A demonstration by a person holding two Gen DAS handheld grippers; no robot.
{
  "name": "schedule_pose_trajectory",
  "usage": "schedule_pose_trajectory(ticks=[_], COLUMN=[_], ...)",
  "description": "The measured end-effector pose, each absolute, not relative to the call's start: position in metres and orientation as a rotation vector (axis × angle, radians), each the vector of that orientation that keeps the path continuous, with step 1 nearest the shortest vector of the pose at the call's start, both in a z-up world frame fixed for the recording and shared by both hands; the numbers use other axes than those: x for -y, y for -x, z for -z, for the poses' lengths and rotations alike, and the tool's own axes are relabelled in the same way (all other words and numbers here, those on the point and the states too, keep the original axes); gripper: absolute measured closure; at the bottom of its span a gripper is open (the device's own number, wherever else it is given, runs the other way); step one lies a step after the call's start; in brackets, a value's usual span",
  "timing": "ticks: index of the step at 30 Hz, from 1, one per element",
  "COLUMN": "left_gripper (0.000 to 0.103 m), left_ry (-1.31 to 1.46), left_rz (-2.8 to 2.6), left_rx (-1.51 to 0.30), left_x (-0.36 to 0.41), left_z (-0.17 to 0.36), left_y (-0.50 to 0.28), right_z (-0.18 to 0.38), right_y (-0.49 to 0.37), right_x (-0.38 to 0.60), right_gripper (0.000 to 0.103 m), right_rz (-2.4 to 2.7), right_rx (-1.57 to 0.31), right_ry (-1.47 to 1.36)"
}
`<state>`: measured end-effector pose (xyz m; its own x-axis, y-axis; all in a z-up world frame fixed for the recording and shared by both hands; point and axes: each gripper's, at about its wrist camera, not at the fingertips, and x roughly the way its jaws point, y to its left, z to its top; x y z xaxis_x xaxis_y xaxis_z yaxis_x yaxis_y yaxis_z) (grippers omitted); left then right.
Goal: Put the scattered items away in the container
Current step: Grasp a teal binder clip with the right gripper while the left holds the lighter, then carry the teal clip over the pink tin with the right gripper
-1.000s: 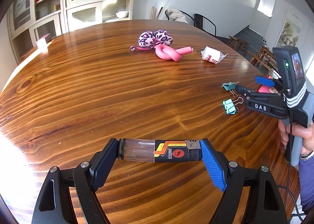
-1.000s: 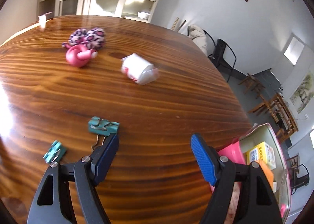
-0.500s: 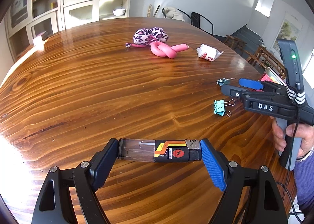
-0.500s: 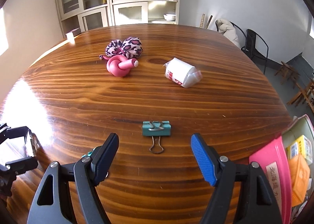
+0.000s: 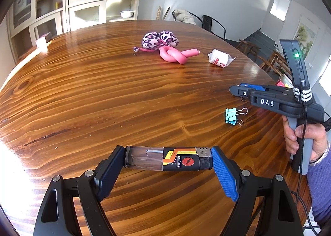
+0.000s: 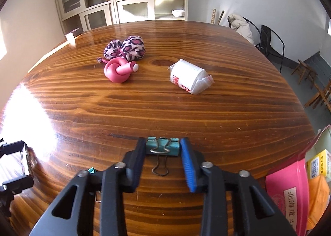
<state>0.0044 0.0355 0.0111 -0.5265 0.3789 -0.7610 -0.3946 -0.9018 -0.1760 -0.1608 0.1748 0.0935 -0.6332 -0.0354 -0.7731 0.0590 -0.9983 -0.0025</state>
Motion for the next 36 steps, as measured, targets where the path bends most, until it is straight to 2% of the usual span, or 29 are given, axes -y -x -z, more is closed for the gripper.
schedule_pose_trajectory(ticks=[8, 18, 26, 36], left_gripper=[0.018, 0.018, 0.018, 0.018], left_ry=[1.12, 1.098, 1.052, 1.032], left_rz=[-2.43, -2.389, -2.309, -2.217], left_rx=[-0.024, 0.003, 0.006, 0.018], left_x=[-0.04, -0.054, -0.091, -0.142], left_z=[-0.024, -0.029, -0.037, -0.047], left_y=[-0.015, -0.024, -0.044, -0.061], right_z=[-0.108, -0.15, -0.17, -0.161], right_y=[0.138, 0.066, -0.007, -0.066], right_x=[-0.172, -0.191, -0.262, -0.352], right_gripper=[0.069, 0.069, 0.069, 0.068], right_rz=[2.899, 3.062, 3.248, 3.416], right_rx=[-0.027, 0.058, 0.197, 0.359], right_ry=[-1.207, -0.986, -0.933, -1.032])
